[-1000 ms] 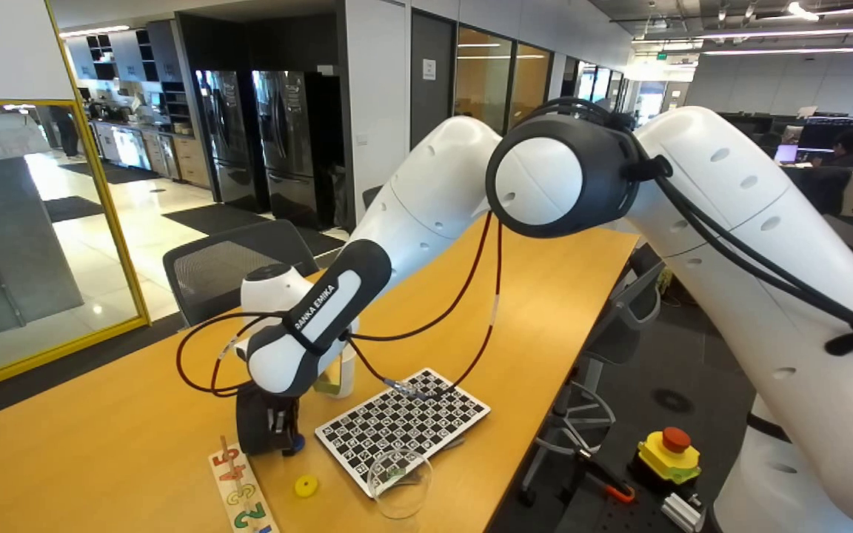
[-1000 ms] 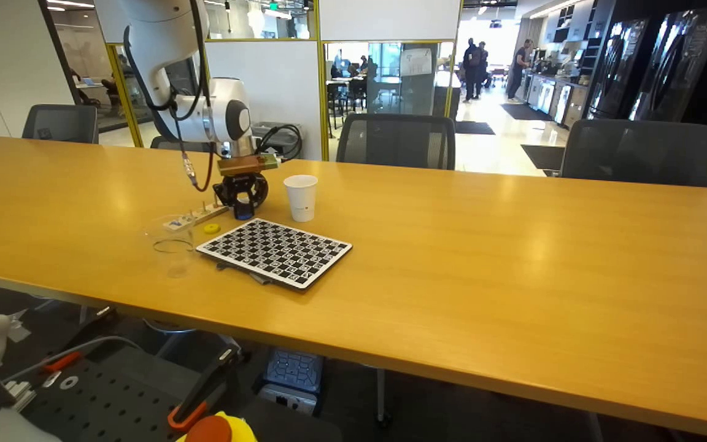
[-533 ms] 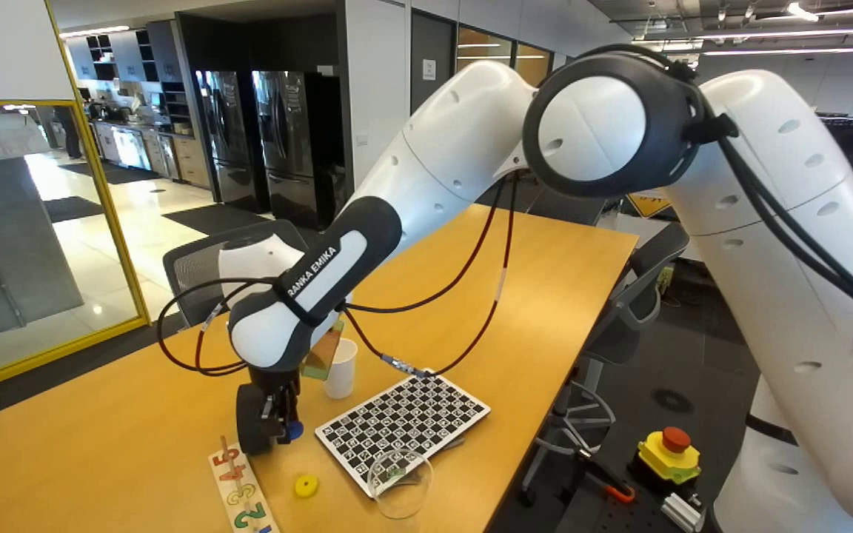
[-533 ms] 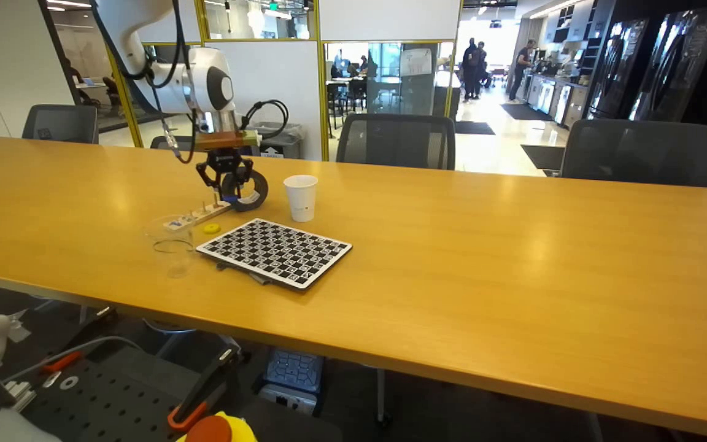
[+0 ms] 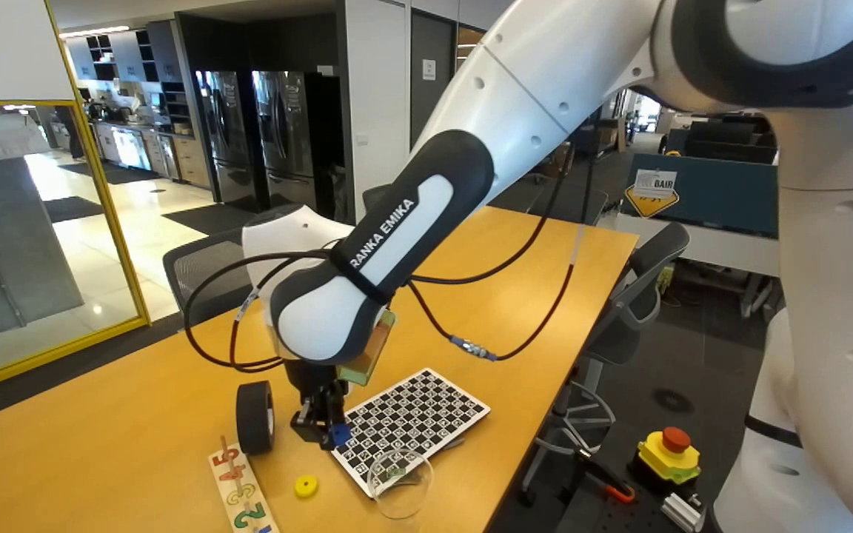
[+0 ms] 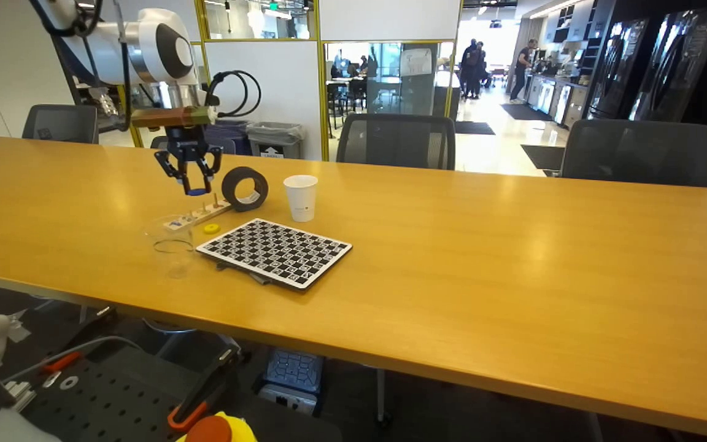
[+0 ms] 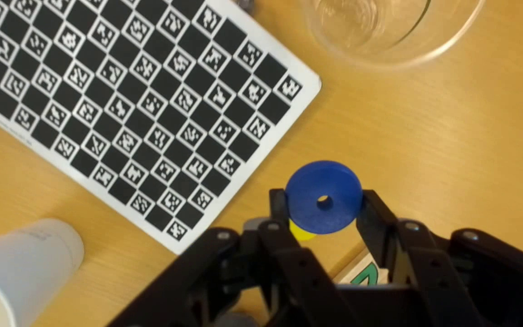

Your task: Put the round yellow block in the white cup then put the round blue block in the clear cup then put the last round yellow block in the white cup

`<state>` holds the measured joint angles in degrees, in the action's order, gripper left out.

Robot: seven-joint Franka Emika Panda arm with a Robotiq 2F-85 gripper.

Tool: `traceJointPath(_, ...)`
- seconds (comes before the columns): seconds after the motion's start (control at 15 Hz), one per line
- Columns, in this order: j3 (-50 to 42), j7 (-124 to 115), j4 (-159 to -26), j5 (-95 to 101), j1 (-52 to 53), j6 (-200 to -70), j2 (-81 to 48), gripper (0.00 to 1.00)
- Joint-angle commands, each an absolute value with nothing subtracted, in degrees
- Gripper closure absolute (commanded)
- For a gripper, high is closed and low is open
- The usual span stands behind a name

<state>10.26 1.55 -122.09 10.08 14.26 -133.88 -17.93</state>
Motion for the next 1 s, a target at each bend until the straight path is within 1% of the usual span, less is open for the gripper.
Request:
traceJointPath(0.0,11.44,0.19,-135.24,7.19,13.55,-135.87,-6.43,0.78)
traceJointPath(0.2,11.86,1.23,-140.59,3.78,13.37,-136.46,-2.00,0.78)
traceJointPath(0.47,11.88,2.71,-144.28,-0.94,13.49,-138.83,0.39,0.78)
traceJointPath(0.93,11.78,5.12,-148.33,-9.12,13.52,-149.01,0.23,0.78)
